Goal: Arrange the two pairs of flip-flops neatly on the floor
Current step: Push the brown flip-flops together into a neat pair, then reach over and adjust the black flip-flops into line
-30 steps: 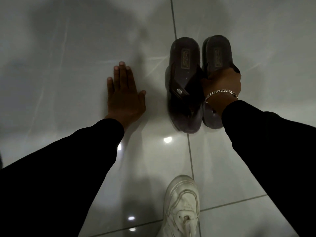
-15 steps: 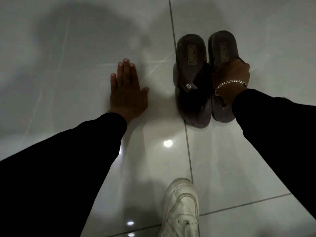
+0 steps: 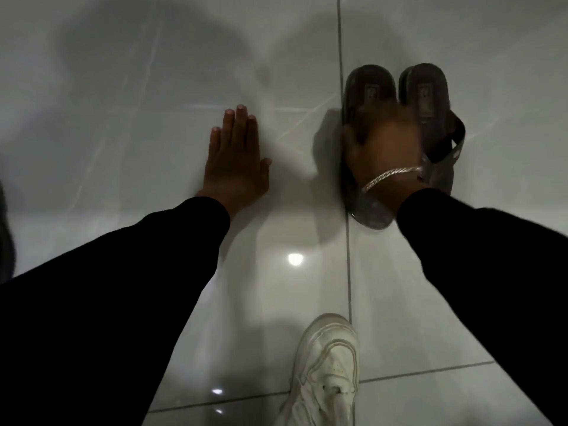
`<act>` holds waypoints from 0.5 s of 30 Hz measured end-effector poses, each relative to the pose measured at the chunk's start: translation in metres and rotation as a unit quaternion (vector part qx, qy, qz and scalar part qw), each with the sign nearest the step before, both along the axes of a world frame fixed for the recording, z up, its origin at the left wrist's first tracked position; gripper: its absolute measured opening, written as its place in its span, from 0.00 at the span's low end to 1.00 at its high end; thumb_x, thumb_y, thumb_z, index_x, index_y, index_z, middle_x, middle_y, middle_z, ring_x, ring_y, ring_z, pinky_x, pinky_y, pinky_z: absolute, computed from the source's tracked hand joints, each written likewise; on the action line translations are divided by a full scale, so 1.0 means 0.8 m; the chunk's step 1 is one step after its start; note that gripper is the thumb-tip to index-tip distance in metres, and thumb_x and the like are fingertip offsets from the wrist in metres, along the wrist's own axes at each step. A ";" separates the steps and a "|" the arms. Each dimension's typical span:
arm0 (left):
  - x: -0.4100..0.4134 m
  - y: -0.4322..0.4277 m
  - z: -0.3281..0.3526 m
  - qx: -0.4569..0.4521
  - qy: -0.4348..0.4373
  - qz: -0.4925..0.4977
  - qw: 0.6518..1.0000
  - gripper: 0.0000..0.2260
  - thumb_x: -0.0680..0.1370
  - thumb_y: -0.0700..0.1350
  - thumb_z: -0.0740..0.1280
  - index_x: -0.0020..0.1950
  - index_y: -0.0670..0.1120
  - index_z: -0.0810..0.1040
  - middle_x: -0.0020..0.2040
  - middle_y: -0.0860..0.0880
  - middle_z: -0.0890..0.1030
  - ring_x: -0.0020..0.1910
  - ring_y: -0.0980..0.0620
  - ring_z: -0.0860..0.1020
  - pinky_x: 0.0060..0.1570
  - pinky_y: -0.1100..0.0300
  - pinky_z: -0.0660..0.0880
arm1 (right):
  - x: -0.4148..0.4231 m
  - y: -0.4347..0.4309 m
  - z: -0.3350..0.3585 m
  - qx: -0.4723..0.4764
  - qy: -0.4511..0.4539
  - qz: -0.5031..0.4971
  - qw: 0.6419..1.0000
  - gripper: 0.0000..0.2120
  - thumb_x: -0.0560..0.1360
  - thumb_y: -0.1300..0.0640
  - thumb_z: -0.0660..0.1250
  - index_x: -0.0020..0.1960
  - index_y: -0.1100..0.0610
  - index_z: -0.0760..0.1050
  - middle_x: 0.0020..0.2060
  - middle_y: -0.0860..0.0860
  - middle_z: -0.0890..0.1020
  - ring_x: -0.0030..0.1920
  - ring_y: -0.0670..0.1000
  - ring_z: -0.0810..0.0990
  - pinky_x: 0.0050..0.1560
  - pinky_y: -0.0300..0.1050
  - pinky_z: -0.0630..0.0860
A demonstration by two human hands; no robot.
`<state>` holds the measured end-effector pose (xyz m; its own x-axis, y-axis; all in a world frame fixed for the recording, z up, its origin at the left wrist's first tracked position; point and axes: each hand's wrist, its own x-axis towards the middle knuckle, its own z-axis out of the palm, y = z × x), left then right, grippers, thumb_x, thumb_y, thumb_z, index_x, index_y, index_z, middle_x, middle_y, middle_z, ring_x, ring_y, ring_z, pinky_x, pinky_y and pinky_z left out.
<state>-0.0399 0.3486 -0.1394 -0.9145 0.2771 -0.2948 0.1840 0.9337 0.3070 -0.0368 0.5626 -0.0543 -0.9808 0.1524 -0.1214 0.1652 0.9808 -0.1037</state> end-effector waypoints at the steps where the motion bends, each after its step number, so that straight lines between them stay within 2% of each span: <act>1: 0.004 -0.010 0.006 0.006 -0.009 0.010 1.000 0.33 0.79 0.49 0.60 0.79 0.40 0.49 0.81 0.41 0.46 0.80 0.41 0.44 0.78 0.45 0.46 | 0.005 -0.025 -0.003 -0.036 -0.022 0.043 0.998 0.19 0.74 0.47 0.60 0.60 0.58 0.74 0.58 0.60 0.78 0.59 0.63 0.74 0.58 0.56 0.72; 3: 0.014 -0.035 0.020 0.016 -0.024 0.028 0.999 0.31 0.78 0.46 0.61 0.78 0.41 0.53 0.81 0.41 0.50 0.80 0.42 0.47 0.78 0.46 0.48 | 0.020 -0.076 -0.013 -0.085 -0.085 0.095 0.988 0.24 0.73 0.49 0.64 0.67 0.58 0.70 0.64 0.59 0.75 0.63 0.62 0.71 0.61 0.56 0.72; 6: 0.027 -0.085 0.050 0.004 -0.015 0.021 1.000 0.30 0.74 0.42 0.60 0.76 0.39 0.60 0.78 0.39 0.59 0.78 0.41 0.56 0.77 0.47 0.54 | 0.041 -0.142 -0.028 -0.109 -0.142 0.120 0.976 0.31 0.72 0.49 0.68 0.72 0.55 0.64 0.73 0.58 0.64 0.70 0.61 0.64 0.64 0.59 0.70; 9: 0.037 -0.157 0.078 0.028 0.028 0.085 0.996 0.27 0.70 0.37 0.62 0.69 0.35 0.70 0.72 0.34 0.69 0.72 0.36 0.66 0.73 0.46 0.64 | 0.052 -0.208 -0.038 -0.113 -0.180 0.148 0.966 0.34 0.72 0.48 0.68 0.73 0.54 0.60 0.76 0.58 0.57 0.74 0.61 0.58 0.65 0.62 0.68; 15: 0.049 -0.322 0.102 -0.039 0.058 0.165 0.984 0.24 0.68 0.37 0.61 0.64 0.33 0.73 0.61 0.32 0.76 0.61 0.33 0.73 0.65 0.46 0.69 | 0.058 -0.328 -0.045 -0.121 -0.222 0.179 0.951 0.33 0.74 0.48 0.66 0.75 0.52 0.57 0.78 0.55 0.51 0.76 0.60 0.51 0.63 0.64 0.70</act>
<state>-0.0009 0.0912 -0.0580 -0.9795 -0.0606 -0.1924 -0.1044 0.9684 0.2265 0.0099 0.3000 -0.0899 -0.8087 -0.2663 -0.5244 -0.0945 0.9389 -0.3311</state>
